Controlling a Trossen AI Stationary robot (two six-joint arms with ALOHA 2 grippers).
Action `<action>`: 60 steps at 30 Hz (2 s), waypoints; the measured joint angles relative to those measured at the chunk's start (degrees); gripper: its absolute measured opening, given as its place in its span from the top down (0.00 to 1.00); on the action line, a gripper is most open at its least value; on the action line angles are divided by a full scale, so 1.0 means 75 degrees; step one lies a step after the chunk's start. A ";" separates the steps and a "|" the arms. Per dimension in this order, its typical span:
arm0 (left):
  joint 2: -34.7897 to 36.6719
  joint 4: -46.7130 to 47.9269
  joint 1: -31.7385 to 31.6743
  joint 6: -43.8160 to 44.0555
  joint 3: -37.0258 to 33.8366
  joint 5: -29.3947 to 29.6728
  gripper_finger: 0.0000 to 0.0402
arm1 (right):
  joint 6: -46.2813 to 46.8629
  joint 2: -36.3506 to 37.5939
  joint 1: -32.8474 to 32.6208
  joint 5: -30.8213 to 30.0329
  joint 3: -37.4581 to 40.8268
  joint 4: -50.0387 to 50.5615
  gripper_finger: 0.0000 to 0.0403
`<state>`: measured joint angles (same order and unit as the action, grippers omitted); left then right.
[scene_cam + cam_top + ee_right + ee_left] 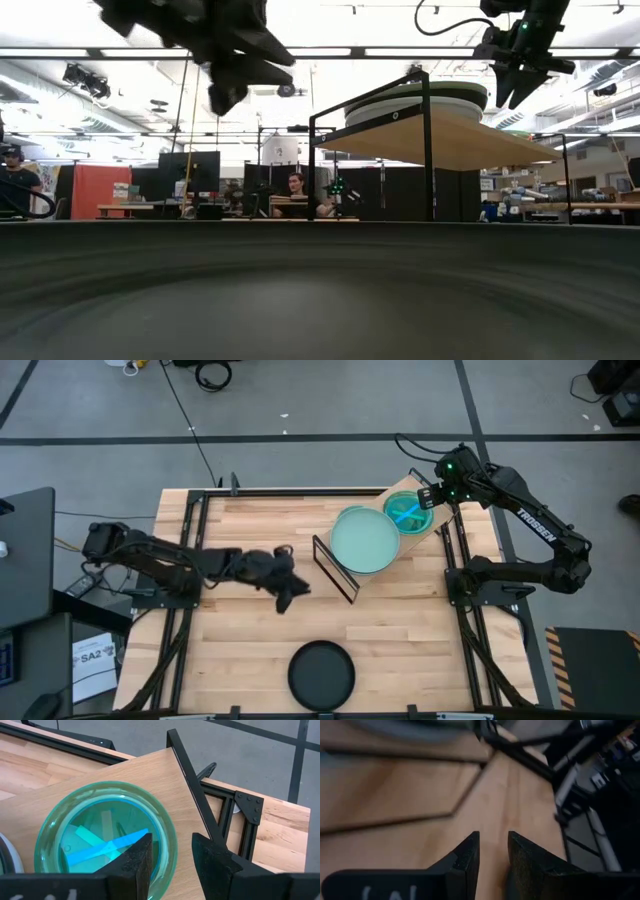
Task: Place and stack plates onto a shelf
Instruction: Stack the big black plate on top of the big gray plate on the shelf
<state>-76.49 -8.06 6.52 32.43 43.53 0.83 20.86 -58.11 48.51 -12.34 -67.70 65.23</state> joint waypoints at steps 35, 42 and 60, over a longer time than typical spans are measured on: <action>-0.1828 0.0566 0.3169 0.4599 0.0003 0.0573 0.73 | 0.0000 0.0000 0.0000 0.0012 0.0000 0.0000 0.65; -0.2287 0.0507 0.3172 0.4602 0.0003 0.0570 0.73 | 0.0000 0.0000 0.0000 0.0012 0.0000 0.0000 0.65; -0.2917 -0.0280 0.3190 0.4855 0.0001 0.0512 0.73 | -0.0003 0.0000 0.0000 0.0009 0.0000 -0.0001 0.65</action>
<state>-98.37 -10.16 30.44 68.84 43.53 4.67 20.84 -58.11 48.51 -12.27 -67.70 65.22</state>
